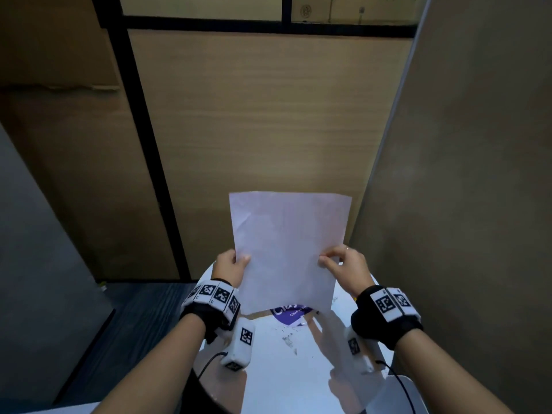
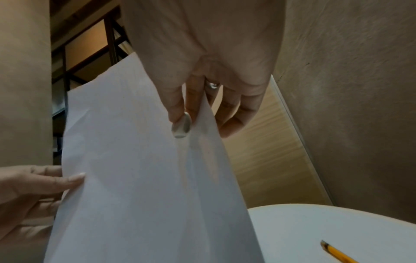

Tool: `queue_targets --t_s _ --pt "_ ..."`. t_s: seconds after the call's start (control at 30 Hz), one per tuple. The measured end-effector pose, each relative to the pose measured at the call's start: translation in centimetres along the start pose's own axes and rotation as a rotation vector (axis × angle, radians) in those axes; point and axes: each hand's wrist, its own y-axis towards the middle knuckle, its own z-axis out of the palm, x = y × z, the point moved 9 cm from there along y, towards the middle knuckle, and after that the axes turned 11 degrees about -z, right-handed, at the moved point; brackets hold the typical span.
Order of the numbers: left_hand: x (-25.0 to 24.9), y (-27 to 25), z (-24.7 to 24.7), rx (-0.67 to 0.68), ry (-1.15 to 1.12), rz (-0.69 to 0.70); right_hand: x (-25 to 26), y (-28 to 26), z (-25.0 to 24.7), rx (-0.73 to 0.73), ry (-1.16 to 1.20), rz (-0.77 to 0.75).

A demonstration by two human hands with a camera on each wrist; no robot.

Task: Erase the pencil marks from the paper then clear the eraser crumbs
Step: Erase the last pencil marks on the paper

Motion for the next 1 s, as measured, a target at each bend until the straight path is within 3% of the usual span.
queue_targets --t_s 0.2,0.4,0.67,1.0 --pt "-0.7 2.2 -0.2 -0.035 -0.029 0.026 0.3 2.3 -1.5 -0.015 0.084 0.053" --pt "2.2 3.1 0.7 -0.128 0.027 -0.086 -3.4 1.5 1.0 0.021 0.234 0.258" --pt "10.4 2.7 3.6 -0.041 0.194 -0.292 -9.7 -4.0 6.6 0.151 0.181 0.484" --pt "12.3 2.7 6.2 0.07 0.41 -0.35 -12.0 -4.5 8.7 0.27 -0.049 0.505"
